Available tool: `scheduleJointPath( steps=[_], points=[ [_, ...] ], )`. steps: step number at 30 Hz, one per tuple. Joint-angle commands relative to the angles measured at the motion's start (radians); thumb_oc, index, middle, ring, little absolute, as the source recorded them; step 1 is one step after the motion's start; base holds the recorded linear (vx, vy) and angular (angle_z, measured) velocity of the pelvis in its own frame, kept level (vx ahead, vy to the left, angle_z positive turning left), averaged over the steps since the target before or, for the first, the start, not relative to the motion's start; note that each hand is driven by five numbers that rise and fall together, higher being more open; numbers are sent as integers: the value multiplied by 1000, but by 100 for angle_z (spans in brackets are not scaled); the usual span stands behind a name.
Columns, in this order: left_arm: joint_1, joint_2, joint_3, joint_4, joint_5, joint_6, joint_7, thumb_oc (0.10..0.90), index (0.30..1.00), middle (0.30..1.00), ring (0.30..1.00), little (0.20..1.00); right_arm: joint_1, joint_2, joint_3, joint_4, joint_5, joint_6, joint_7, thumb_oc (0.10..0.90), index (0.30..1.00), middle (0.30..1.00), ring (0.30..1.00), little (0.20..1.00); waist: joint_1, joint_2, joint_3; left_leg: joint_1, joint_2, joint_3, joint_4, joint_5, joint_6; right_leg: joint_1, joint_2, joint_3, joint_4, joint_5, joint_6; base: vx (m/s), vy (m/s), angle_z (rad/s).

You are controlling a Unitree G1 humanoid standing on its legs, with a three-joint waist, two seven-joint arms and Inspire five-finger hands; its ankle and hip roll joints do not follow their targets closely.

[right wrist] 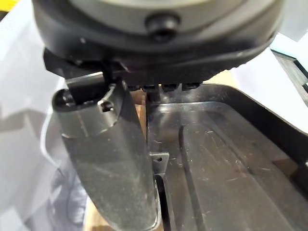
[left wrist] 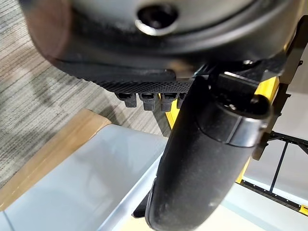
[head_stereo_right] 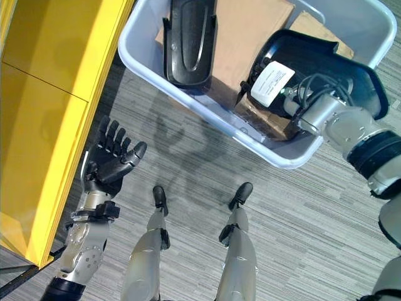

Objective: Move parts from the plastic box to the shelf.

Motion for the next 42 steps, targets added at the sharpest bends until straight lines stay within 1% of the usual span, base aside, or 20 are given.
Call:
scheduleJointPath(
  steps=[1,8,9,10,13,14,15,16,17,19,20,21,24,28,31,34,35,37,39,42],
  points=[
    [48,112,7,-199,20,-85,-38,900,1000,1000,1000,1000,-54,-51,97,-83,-43,-71,6,900,1000,1000,1000,1000,47,-88,1,54,41,5,-29,-19,-25,44,-42,75,73,-58,122,-65,0,-1],
    [60,149,6,-210,30,-72,-53,900,1000,1000,1000,1000,34,-167,97,-152,-45,-118,33,900,1000,1000,1000,1000,53,-122,1,67,46,5,-29,-24,-29,56,-38,73,72,-60,125,1,2,0],
    [59,149,6,-209,30,-71,-52,900,1000,1000,1000,1000,33,-169,97,-153,-45,-119,33,900,1000,1000,1000,1000,55,-120,1,79,47,-8,-29,-42,-37,67,-36,86,72,-74,138,0,0,0],
    [63,151,6,-210,34,-71,-54,900,1000,1000,1000,1000,48,-186,97,-166,-44,-125,36,900,1000,1000,1000,1000,53,-125,1,68,46,5,-29,-23,-30,57,-38,73,70,-59,125,69,6,2],
    [69,153,5,-215,39,-68,-56,900,1000,1000,1000,1000,76,-224,97,-188,-36,-139,45,900,1000,1000,1000,1000,54,-129,1,75,48,5,-29,-26,-31,65,-35,74,69,-61,126,-37,-5,0],
    [72,158,5,-218,45,-64,-61,900,1000,1000,1000,1000,115,-271,97,-224,-11,-161,64,900,1000,1000,1000,1000,52,-138,1,82,50,5,-29,-27,-32,71,-32,73,68,-62,126,71,3,-1],
    [71,158,5,-218,45,-64,-61,900,1000,1000,1000,1000,114,-271,97,-225,-11,-162,64,900,1000,1000,1000,1000,53,-137,1,94,51,-9,-29,-45,-40,82,-29,87,69,-77,139,0,0,0],
    [73,162,5,-220,51,-61,-66,900,1000,1000,1000,1000,137,-298,97,-244,15,-175,81,900,1000,1000,1000,1000,50,-143,1,87,51,6,-29,-27,-33,77,-30,74,66,-62,127,76,0,-4],
    [75,163,3,-223,50,-59,-72,900,1000,1000,1000,1000,151,-326,97,-264,43,-182,90,900,1000,1000,1000,1000,50,-145,1,107,54,-6,-29,-47,-43,95,-26,86,65,-77,141,-52,-14,-3],
    [77,164,5,-225,49,-59,-73,900,1000,1000,1000,1000,156,-339,97,-262,54,-182,89,900,1000,1000,1000,1000,47,-148,1,98,52,8,-29,-28,-35,88,-28,74,64,-62,128,0,0,0],
    [83,131,9,-221,47,-59,-76,900,1000,1000,1000,1000,226,-357,97,-175,38,-161,68,900,1000,1000,1000,1000,24,-125,1,117,53,-4,-29,-48,-43,104,-24,89,65,-78,141,65,8,-3],
    [81,171,0,-221,49,-58,-78,900,1000,1000,1000,1000,188,-349,97,-186,7,-163,65,900,1000,1000,1000,1000,46,-144,1,118,55,-8,-29,-47,-44,109,-23,85,64,-79,141,0,0,0],
    [85,181,9,-225,46,-62,-78,900,1000,1000,1000,1000,168,-370,97,-202,17,-172,60,900,1000,1000,1000,1000,47,-160,1,114,53,10,-29,-30,-37,104,-24,75,62,-64,128,-36,-10,-3],
    [85,182,18,-226,38,-64,-80,900,1000,1000,1000,1000,178,-367,97,-72,-39,-124,28,900,1000,1000,1000,1000,48,-157,1,133,54,-5,-29,-48,-45,121,-20,87,63,-80,141,49,6,1],
    [95,168,30,-225,34,-70,-78,900,1000,1000,1000,1000,185,-366,97,11,-85,-90,7,900,1000,1000,1000,1000,38,-156,1,127,53,10,-29,-32,-37,115,-21,79,64,-66,127,-47,-3,0],
    [94,154,39,-222,38,-70,-74,900,1000,1000,1000,1000,188,-365,97,42,-108,-72,8,900,1000,1000,1000,1000,28,-150,1,141,54,-5,-29,-49,-44,128,-18,93,63,-80,138,7,-2,-5],
    [97,149,42,-221,40,-71,-71,900,1000,1000,1000,1000,185,-366,97,43,-110,-65,4,900,1000,1000,1000,1000,24,-150,1,134,53,9,-29,-32,-35,121,-20,79,65,-67,125,-8,-6,-6],
    [96,125,56,-216,45,-75,-63,900,1000,1000,1000,1000,159,-374,97,100,-94,-30,-25,900,1000,1000,1000,1000,6,-142,1,151,53,-5,-29,-54,-43,138,-16,92,66,-83,138,18,3,-3],
    [95,93,75,-209,54,-85,-47,900,1000,1000,1000,1000,16,-383,97,251,26,67,-105,900,1000,1000,1000,1000,-30,-136,1,162,52,3,-29,-53,-41,140,-12,100,66,-78,135,-40,19,2],
    [96,109,77,-209,58,-87,-46,900,1000,1000,1000,1000,-49,-385,97,283,89,96,-146,900,1000,1000,1000,1000,-31,-150,1,165,51,7,-29,-53,-40,140,-9,105,65,-74,133,-21,16,-4]
  ],
)
